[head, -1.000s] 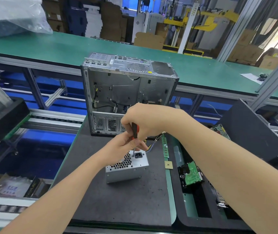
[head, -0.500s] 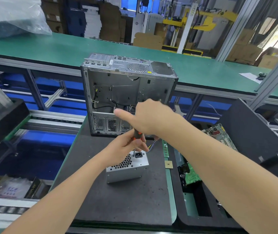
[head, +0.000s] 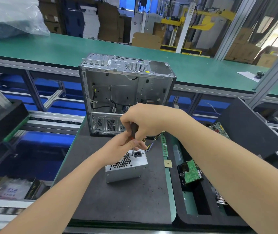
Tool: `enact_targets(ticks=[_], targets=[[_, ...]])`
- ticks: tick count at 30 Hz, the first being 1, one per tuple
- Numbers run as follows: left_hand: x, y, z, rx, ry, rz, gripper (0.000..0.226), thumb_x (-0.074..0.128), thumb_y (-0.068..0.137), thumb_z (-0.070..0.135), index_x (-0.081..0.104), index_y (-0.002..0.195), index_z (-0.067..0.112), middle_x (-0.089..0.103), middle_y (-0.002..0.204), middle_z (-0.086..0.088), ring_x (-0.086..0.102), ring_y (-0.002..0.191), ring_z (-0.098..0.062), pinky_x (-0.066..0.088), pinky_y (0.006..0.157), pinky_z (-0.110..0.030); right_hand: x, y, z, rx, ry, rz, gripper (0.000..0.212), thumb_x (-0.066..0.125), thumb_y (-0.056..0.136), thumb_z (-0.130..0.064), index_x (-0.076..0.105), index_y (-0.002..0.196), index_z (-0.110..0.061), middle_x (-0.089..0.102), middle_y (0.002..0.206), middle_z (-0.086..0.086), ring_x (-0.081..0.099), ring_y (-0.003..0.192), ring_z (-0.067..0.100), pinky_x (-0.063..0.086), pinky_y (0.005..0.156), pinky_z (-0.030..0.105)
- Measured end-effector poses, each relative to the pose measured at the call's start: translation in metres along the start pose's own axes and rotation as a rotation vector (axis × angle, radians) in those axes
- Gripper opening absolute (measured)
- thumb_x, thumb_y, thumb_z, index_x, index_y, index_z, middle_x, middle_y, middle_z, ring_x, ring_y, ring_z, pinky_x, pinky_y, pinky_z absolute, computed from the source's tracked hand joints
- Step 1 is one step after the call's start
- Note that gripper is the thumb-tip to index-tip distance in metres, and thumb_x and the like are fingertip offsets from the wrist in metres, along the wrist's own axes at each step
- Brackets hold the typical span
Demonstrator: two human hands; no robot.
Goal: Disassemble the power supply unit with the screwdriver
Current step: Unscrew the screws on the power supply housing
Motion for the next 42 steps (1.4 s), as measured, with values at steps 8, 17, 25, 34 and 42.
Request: enact_targets(ticks=[8,17,25,34,42], targets=[[0.002,0.000,0.002,0.016,0.024,0.004,0.020,0.045,0.113,0.016,0.065,0.114,0.016,0.079,0.106,0.001,0.074,0.109,-0.020,0.060,0.097,-0.038,0.003,0.000,0.000,-0.016,0.007,0.084,0.016,0.070,0.089,-0.036,0.065,0.094,-0.021,0.059,0.083,-0.013,0.061,0.094,0.018,0.057,0.080,0.039],[0.005,0.001,-0.002,0.014,-0.031,0.004,0.020,0.047,0.112,0.023,0.058,0.119,0.007,0.078,0.108,-0.005,0.075,0.109,-0.021,0.059,0.097,-0.039,0.008,0.001,0.017,0.521,0.087,0.331,0.074,0.031,0.095,-0.080,0.050,0.065,-0.015,0.055,0.067,0.004,0.052,0.058,0.021,0.034,0.049,0.029],[0.004,0.000,0.005,0.028,-0.056,0.038,0.024,0.044,0.113,0.014,0.055,0.133,0.009,0.077,0.111,-0.010,0.074,0.110,-0.023,0.059,0.097,-0.040,0.002,0.002,0.018,0.226,-0.014,0.112,0.018,0.068,0.089,-0.034,0.065,0.086,-0.016,0.067,0.084,0.001,0.066,0.075,0.023,0.055,0.062,0.035],[0.003,-0.001,0.004,-0.009,0.020,0.002,0.023,0.045,0.113,0.016,0.067,0.117,0.011,0.079,0.109,0.005,0.075,0.107,-0.012,0.057,0.092,-0.022,0.010,-0.001,-0.001,-0.017,-0.030,0.073,0.023,0.081,0.079,-0.027,0.067,0.096,-0.019,0.060,0.092,-0.008,0.051,0.096,0.015,0.051,0.080,0.034],[0.002,0.000,0.001,-0.010,0.042,0.015,0.022,0.044,0.113,0.015,0.065,0.115,0.009,0.079,0.106,0.001,0.075,0.105,-0.014,0.059,0.094,-0.029,-0.002,-0.008,0.004,0.258,-0.069,0.277,0.059,0.047,0.088,-0.080,0.052,0.081,-0.021,0.051,0.084,-0.002,0.057,0.074,0.022,0.041,0.057,0.032]])
Point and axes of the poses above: each hand's wrist, its own y-axis towards the middle knuckle, its own x-axis out of the palm, z = x × y, the point moved 6 cm from there along y, towards the middle knuckle
